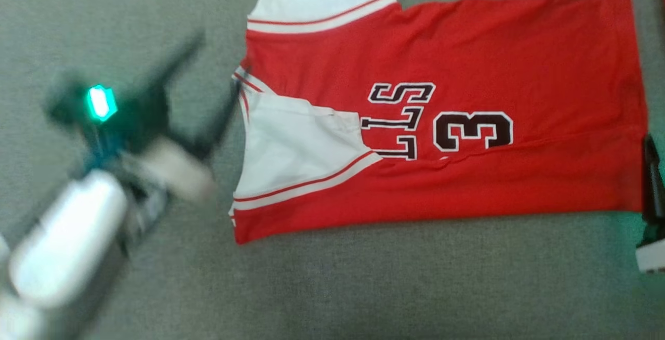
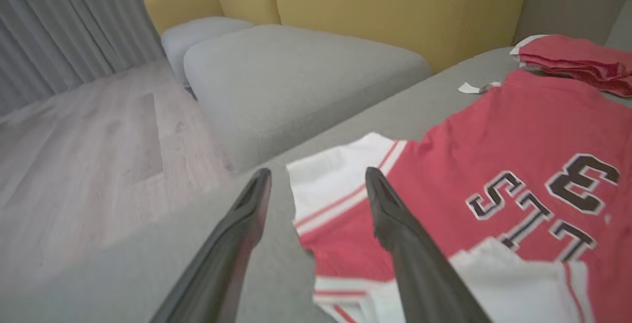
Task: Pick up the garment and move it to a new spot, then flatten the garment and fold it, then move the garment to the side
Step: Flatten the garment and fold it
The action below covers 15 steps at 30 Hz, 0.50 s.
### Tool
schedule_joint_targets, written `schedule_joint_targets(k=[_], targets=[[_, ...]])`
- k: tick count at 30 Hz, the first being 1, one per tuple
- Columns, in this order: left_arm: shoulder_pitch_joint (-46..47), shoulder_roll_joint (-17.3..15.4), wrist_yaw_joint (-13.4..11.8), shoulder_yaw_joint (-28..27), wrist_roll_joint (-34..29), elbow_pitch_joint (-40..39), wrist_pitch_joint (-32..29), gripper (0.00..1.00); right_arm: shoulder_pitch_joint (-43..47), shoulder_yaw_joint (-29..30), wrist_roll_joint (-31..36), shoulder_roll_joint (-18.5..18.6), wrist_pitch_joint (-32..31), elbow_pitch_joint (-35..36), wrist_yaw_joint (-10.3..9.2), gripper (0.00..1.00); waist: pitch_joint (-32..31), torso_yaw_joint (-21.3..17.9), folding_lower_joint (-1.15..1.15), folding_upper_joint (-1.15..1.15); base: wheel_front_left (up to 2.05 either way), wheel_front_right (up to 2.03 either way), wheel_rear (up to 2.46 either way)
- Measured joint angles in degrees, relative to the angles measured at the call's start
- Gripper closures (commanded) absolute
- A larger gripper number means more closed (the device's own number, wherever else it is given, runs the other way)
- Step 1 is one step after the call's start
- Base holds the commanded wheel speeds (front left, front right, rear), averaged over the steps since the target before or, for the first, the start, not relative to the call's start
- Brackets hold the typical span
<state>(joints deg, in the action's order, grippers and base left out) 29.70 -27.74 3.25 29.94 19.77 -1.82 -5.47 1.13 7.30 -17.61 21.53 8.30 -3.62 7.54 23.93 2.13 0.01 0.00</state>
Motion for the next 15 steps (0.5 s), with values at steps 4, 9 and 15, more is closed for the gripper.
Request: schedule_joint_targets(k=[4, 9, 15], targets=[[12.38, -0.69, 2.59, -0.08, 1.48, 1.9, -6.32, 0.0, -2.1, -0.71, 0.62, -0.01, -0.25, 1.41, 0.0, 0.0, 2.61, -0.65, 0.01, 0.0, 0.0, 0.0, 0.0], [28.7, -0.75, 3.9, 3.3, 4.7, 11.32, -14.73, 0.0, -6.6, -2.76, 1.62, -0.18, -1.05, 2.92, 0.0, 0.0, 6.82, -2.83, 0.02, 0.0, 0.0, 0.0, 0.0], [39.13, -1.55, 4.34, 11.63, 10.85, 22.32, -20.27, 0.0, -8.89, -4.65, 1.72, -0.87, -0.14, 2.53, 0.0, 0.0, 10.43, -6.64, 0.01, 0.0, 0.0, 0.0, 0.0]])
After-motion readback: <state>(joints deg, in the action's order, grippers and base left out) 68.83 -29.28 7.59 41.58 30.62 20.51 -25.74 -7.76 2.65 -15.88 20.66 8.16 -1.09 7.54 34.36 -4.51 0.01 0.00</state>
